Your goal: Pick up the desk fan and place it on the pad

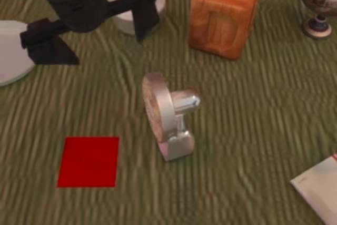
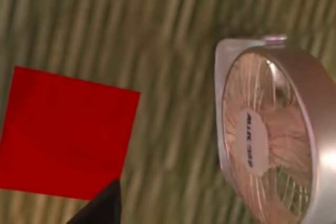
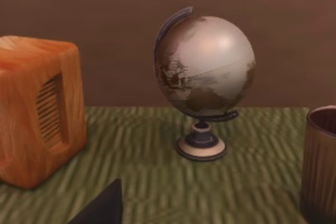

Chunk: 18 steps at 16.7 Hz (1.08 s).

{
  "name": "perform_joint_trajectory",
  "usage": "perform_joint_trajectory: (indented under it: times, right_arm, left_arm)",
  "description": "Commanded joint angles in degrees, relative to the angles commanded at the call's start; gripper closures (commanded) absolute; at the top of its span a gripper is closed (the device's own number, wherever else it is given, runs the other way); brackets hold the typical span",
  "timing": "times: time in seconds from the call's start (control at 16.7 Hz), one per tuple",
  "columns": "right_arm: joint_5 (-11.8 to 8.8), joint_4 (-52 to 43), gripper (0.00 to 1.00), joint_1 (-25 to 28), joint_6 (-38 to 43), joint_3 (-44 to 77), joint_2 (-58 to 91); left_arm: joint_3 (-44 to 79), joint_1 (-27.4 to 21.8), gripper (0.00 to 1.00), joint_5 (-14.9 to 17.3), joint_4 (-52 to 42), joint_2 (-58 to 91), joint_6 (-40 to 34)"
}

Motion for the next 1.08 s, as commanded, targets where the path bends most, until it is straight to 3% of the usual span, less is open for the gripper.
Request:
perform_joint_trajectory:
  times: [0.24,0.48,1.08]
  right_arm:
    - [0.0,0.0,0.0,0.0,0.0,0.0,0.0]
    - [0.0,0.0,0.0,0.0,0.0,0.0,0.0]
    - [0.0,0.0,0.0,0.0,0.0,0.0,0.0]
  left_arm:
    - [17.64,-4.9,0.0,0.07,-11.81,16.83,-7.43]
    - [26.5,-7.48,0.0,0.1,-18.09,25.15,-11.41]
    - [22.95,-7.52,0.0,0.1,-14.94,25.12,-11.57]
